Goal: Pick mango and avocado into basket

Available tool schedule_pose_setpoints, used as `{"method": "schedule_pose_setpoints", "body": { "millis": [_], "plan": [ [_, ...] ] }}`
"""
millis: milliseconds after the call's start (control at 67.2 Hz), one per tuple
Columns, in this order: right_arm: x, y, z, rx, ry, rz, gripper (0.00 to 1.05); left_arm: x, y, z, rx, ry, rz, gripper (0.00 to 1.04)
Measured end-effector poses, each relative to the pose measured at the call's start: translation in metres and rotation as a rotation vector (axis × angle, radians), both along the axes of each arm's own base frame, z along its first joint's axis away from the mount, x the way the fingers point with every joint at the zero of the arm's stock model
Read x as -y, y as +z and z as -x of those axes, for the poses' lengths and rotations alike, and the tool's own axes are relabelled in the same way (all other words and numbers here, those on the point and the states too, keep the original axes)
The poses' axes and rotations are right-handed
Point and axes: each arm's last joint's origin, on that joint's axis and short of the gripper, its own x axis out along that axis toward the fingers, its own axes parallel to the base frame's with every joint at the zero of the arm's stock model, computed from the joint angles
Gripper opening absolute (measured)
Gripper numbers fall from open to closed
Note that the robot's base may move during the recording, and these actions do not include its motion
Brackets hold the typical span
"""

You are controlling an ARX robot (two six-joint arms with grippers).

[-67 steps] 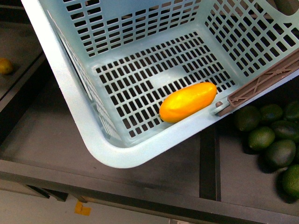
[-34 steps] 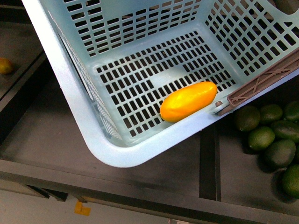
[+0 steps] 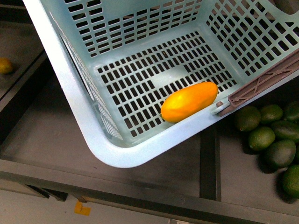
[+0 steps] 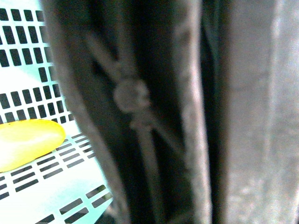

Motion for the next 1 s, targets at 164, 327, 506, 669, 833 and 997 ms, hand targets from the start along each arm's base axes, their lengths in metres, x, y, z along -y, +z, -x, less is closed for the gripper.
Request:
{"method": "schedule_pose_setpoints", "body": {
  "millis": [164, 327, 506, 669, 833, 997],
  "plan": [
    [-0.017, -0.007, -0.005, -0.024, -0.016, 0.006, 0.54, 0.000, 0.000, 0.000, 0.000, 0.000, 0.000, 0.14],
    [-0.026, -0.012, -0.009, -0.041, -0.032, -0.002, 0.78, 0.000, 0.000, 0.000, 0.000, 0.002, 0.000, 0.14],
    [-0.026, -0.013, -0.008, -0.060, -0.098, 0.032, 0.94, 0.001, -0.002, 0.000, 0.024, 0.033, -0.036, 0.14],
    [-0.016, -0.004, 0.004, -0.059, -0.134, 0.056, 0.94, 0.004, -0.002, 0.003, 0.025, -0.001, -0.038, 0.14],
    [0.012, 0.008, 0.036, -0.057, -0.228, 0.064, 0.96, 0.012, 0.000, 0.011, 0.006, -0.066, -0.006, 0.14],
    [0.037, 0.036, 0.069, 0.116, -0.255, 0.039, 0.90, 0.004, 0.000, 0.003, -0.018, -0.020, 0.024, 0.14]
  ]
}}
